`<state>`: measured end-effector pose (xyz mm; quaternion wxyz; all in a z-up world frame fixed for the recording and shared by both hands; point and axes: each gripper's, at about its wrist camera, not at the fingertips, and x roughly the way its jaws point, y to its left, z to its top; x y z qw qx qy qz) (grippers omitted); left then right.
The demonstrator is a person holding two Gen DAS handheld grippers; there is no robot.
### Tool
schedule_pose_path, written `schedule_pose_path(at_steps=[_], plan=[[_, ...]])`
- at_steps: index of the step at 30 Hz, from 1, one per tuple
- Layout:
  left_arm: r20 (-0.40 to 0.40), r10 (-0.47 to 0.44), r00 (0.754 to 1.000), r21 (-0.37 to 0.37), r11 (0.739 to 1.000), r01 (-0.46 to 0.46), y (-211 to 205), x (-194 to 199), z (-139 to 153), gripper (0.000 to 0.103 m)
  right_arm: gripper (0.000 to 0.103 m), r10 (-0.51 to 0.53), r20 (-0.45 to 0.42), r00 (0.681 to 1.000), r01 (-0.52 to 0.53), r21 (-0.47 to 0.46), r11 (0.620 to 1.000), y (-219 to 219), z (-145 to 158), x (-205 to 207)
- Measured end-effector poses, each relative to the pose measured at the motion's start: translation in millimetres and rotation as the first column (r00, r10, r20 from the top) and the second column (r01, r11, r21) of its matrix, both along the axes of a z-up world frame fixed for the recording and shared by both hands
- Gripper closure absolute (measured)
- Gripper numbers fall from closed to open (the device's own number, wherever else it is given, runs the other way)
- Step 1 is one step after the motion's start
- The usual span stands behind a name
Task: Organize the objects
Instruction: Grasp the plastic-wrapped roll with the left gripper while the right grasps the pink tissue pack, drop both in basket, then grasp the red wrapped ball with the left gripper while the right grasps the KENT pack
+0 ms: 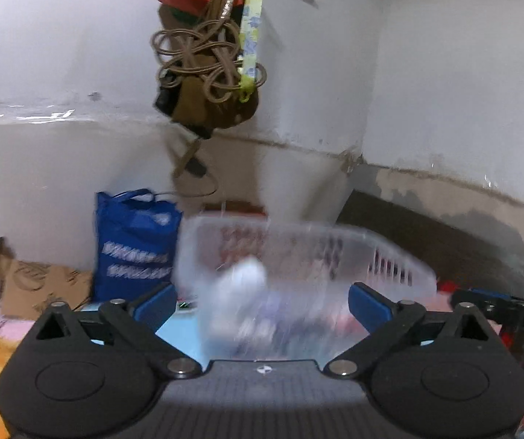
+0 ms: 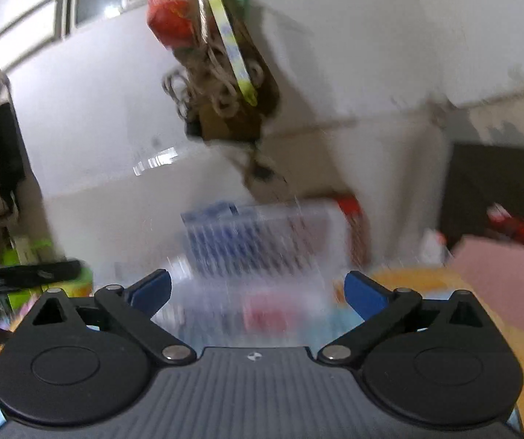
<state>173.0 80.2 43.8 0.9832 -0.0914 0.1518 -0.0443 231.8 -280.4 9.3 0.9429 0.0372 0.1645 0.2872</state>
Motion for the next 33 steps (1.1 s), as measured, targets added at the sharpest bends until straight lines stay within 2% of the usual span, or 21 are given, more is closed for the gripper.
schedule_pose_path(at_steps=[2, 4, 6, 7, 8, 9, 13, 16, 22, 24, 27, 31, 32, 33], plan=[[-0.011, 0.011, 1.0, 0.007, 1.0, -0.011, 5.5, -28.2, -20.7, 0.002, 0.0, -0.01, 0.006, 1.0, 0.01, -0.029, 1.0, -14.9, -25.0, -29.4], [-0.023, 0.036, 0.999, -0.024, 0.999, -0.036, 12.3, -44.4, -38.8, 0.002, 0.003, -0.007, -0.01, 1.0, 0.007, -0.042, 0.999, -23.4, -44.5, -46.9], [-0.04, 0.033, 0.999, -0.056, 0.998, -0.035, 16.6, -49.5, -51.6, 0.004, 0.027, -0.024, -0.041, 0.999, 0.021, -0.086, 0.996, -25.3, -57.7, -54.4], [-0.049, 0.027, 0.998, -0.065, 0.997, -0.03, 17.3, -50.1, -57.7, 0.004, 0.033, -0.032, -0.058, 0.998, 0.026, -0.104, 0.994, -23.3, -59.9, -53.1], [-0.06, 0.015, 0.998, -0.066, 0.998, -0.019, 17.9, -48.6, -61.4, 0.007, 0.047, -0.029, -0.075, 0.997, 0.02, -0.113, 0.993, -23.2, -61.5, -50.5], [-0.07, 0.006, 0.998, -0.065, 0.998, -0.011, 17.7, -46.3, -64.3, 0.012, 0.052, -0.019, -0.093, 0.995, 0.008, -0.114, 0.993, -22.9, -63.6, -48.5], [-0.088, -0.016, 0.996, -0.019, 1.0, 0.015, 8.6, -44.9, -72.5, 0.017, 0.052, 0.024, -0.107, 0.994, -0.039, -0.149, 0.988, -9.6, -61.4, -43.8], [-0.124, -0.025, 0.992, 0.015, 1.0, 0.027, -0.4, -43.2, -76.9, 0.019, 0.052, 0.003, -0.111, 0.994, -0.024, -0.19, 0.981, -3.3, -63.6, -40.7], [-0.167, -0.026, 0.986, 0.038, 0.999, 0.033, -9.3, -38.3, -81.4, 0.021, 0.052, -0.012, -0.154, 0.988, -0.019, -0.198, 0.98, -5.0, -67.4, -35.8], [-0.186, -0.024, 0.982, 0.041, 0.999, 0.032, -10.0, -36.3, -83.6, 0.039, 0.052, -0.015, -0.152, 0.988, -0.018, -0.213, 0.977, -2.6, -68.8, -36.0], [-0.226, -0.051, 0.973, 0.023, 0.998, 0.057, -8.1, -29.5, -87.6, 0.049, 0.051, -0.027, -0.163, 0.986, -0.016, -0.261, 0.965, 2.9, -73.3, -35.9], [-0.234, -0.056, 0.971, 0.048, 0.997, 0.069, -11.6, -28.5, -88.9, 0.049, 0.049, -0.051, -0.183, 0.982, 0.005, -0.244, 0.97, -0.8, -73.9, -33.0], [-0.233, -0.057, 0.971, 0.051, 0.996, 0.071, -12.6, -28.5, -89.0, 0.049, 0.056, -0.051, -0.185, 0.981, 0.004, -0.246, 0.969, -0.9, -74.5, -32.7], [-0.231, -0.057, 0.971, 0.053, 0.996, 0.071, -12.4, -29.0, -89.1, 0.052, 0.056, -0.053, -0.181, 0.982, 0.007, -0.25, 0.968, -0.6, -74.7, -33.2]])
